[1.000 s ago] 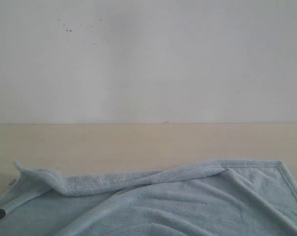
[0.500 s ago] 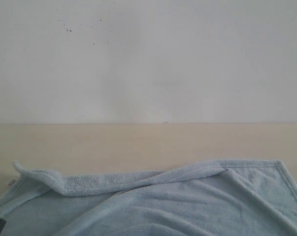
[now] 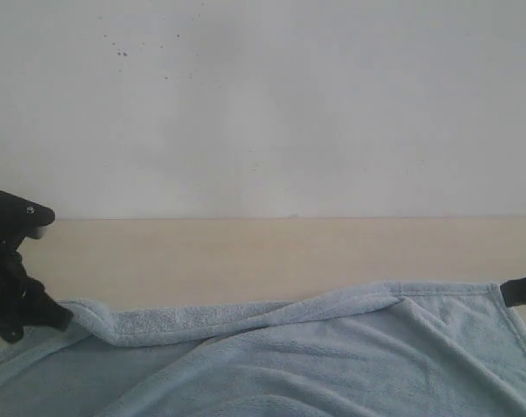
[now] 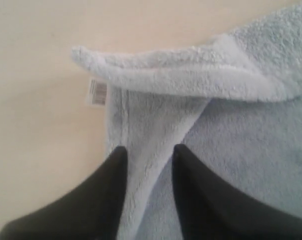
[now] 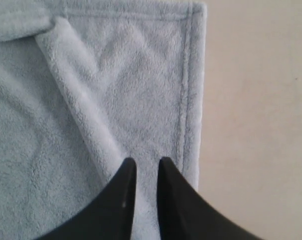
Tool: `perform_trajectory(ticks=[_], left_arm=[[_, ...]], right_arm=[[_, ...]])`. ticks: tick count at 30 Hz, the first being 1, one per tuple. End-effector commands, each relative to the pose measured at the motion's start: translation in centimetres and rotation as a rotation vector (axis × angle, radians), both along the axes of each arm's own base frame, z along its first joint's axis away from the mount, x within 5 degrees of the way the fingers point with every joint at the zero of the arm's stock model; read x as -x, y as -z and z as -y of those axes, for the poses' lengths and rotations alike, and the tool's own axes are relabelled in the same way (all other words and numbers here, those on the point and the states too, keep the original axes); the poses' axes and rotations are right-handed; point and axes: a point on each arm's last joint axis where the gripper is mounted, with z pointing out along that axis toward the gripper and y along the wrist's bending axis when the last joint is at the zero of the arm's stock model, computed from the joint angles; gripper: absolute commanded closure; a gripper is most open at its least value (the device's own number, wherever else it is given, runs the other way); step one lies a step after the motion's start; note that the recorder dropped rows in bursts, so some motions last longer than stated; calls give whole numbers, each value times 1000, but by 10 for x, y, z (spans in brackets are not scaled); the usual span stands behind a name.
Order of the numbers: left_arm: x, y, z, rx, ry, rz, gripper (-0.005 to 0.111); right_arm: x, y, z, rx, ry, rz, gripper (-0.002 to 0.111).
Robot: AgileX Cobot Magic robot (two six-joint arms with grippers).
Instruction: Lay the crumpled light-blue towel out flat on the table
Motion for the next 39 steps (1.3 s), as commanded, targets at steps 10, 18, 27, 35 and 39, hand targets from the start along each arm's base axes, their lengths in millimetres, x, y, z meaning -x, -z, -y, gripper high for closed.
perform_trajectory(ticks=[10, 18, 27, 35, 39], left_arm=[[-53, 16, -4, 31, -34, 73, 52], [-42, 5, -6, 132, -210, 27, 52], [-41, 7, -2, 225, -272, 10, 52], [-42, 6, -1, 249, -284, 26, 52], [-43, 7, -1, 253, -278, 32, 52]], right_arm=[[-5, -6, 0, 15, -35, 40, 92], [-6, -7, 0, 22, -40, 55, 92], [-6, -7, 0, 23, -40, 59, 92], [-6, -7, 0, 26, -44, 59, 92], [-6, -8, 0, 26, -44, 61, 92]])
